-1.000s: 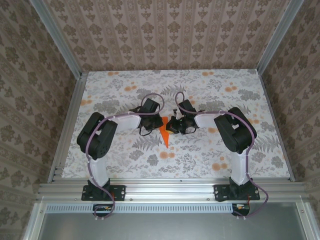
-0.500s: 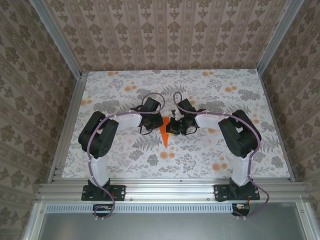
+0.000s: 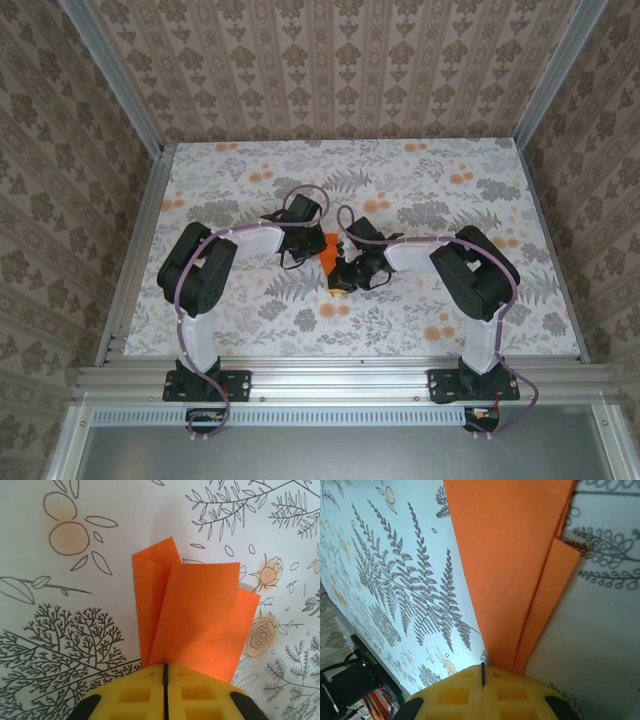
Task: Fold a paper plane with a square sheet of paper (pick it up from the middle)
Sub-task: Fold the wing for the fifth time at the center of the table.
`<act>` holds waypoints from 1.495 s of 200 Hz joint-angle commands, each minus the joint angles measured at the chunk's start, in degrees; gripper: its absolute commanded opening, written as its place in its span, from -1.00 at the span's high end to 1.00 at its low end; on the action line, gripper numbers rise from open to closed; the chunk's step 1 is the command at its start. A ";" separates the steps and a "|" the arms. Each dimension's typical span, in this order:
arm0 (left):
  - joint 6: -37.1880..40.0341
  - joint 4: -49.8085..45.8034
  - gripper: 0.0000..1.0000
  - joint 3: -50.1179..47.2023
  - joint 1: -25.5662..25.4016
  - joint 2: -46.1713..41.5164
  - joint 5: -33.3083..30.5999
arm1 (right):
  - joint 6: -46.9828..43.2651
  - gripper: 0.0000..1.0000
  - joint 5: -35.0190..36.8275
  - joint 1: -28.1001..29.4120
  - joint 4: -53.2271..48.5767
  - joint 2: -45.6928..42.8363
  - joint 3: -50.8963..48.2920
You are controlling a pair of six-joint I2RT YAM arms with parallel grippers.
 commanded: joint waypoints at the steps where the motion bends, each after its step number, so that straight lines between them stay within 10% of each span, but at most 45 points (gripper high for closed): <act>1: -0.02 -5.07 0.82 0.45 0.61 3.08 -1.50 | -0.44 0.90 2.00 -0.24 -4.02 2.81 -2.97; 229: 6.71 0.04 0.68 13.70 9.42 6.92 3.74 | -0.47 0.91 3.56 -1.03 -4.60 6.28 -8.50; 299: 7.00 13.18 0.65 -3.25 7.94 -7.76 9.21 | 0.28 0.92 3.57 -1.08 -4.62 6.80 -7.78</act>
